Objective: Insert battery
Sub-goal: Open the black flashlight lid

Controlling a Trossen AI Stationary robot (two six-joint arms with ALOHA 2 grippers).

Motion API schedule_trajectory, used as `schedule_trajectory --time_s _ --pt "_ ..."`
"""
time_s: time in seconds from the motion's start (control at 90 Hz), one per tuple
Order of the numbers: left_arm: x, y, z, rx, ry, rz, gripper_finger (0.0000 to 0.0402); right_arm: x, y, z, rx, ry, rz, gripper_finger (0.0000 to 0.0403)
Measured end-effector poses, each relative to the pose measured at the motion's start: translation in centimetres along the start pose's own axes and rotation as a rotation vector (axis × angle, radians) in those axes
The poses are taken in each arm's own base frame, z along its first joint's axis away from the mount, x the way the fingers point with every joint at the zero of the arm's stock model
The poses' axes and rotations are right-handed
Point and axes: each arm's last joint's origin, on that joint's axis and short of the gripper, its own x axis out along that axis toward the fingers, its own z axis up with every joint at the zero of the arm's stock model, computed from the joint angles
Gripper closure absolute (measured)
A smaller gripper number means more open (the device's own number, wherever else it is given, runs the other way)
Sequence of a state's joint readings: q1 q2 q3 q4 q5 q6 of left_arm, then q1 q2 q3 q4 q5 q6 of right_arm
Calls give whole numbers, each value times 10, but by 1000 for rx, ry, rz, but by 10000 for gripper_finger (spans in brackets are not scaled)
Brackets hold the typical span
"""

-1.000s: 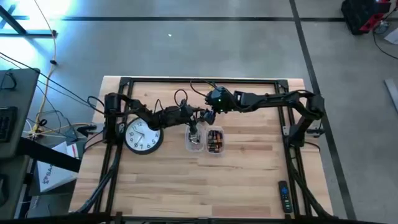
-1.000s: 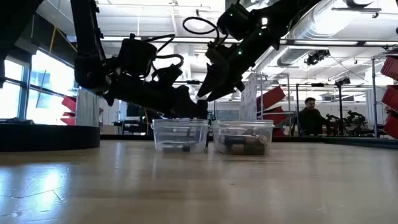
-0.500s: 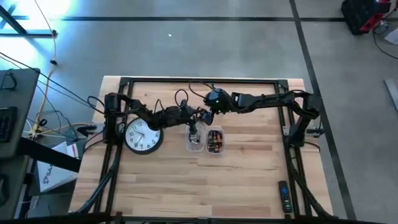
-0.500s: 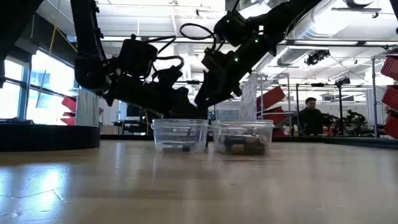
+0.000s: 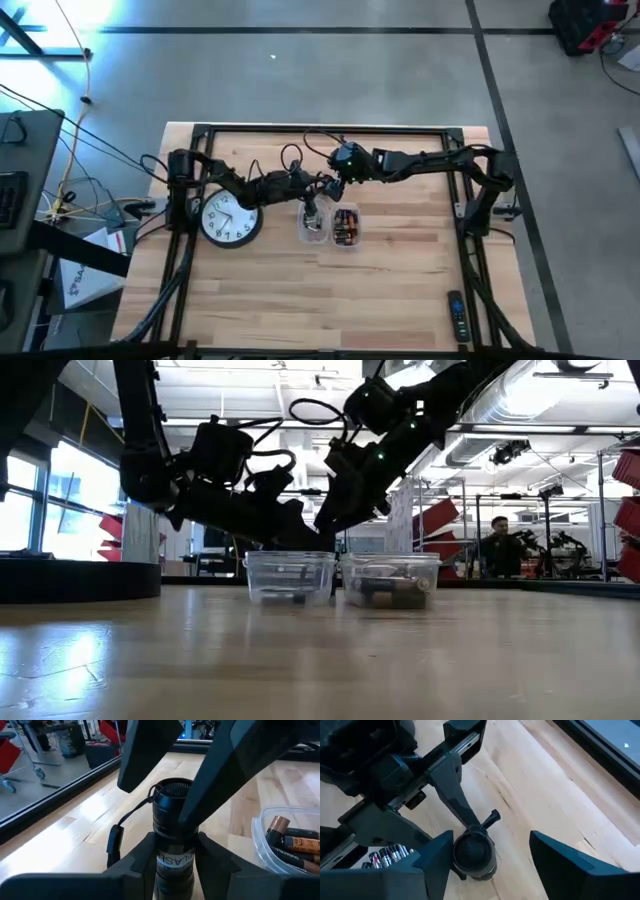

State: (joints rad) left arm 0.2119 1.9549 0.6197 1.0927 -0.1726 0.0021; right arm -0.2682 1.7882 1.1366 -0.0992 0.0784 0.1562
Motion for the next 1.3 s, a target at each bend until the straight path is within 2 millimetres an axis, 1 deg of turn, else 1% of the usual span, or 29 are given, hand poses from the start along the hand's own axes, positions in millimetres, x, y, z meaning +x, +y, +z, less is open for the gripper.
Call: schedule_trajectory --time_s 0.267,0.389,0.489,0.667,0.8,1.067,1.3 --pt "0 0 0 1 0 18 309 0 1 0 -8 1 9 276" --pt "0 1 0 1 1 20 308 0 1 0 -14 1 13 305" --pt "0 0 0 2 2 10 309 0 1 0 -36 2 21 321" --pt "0 0 0 29 2 -7 310 -1 1 0 -111 12 31 325" --pt "0 -1 0 56 4 -54 310 -1 2 0 -183 16 61 325" --pt "0 -3 -1 126 2 -129 311 -8 5 10 -346 77 132 325" --pt "0 -5 -1 153 -4 -209 311 -11 7 12 -501 100 201 325"
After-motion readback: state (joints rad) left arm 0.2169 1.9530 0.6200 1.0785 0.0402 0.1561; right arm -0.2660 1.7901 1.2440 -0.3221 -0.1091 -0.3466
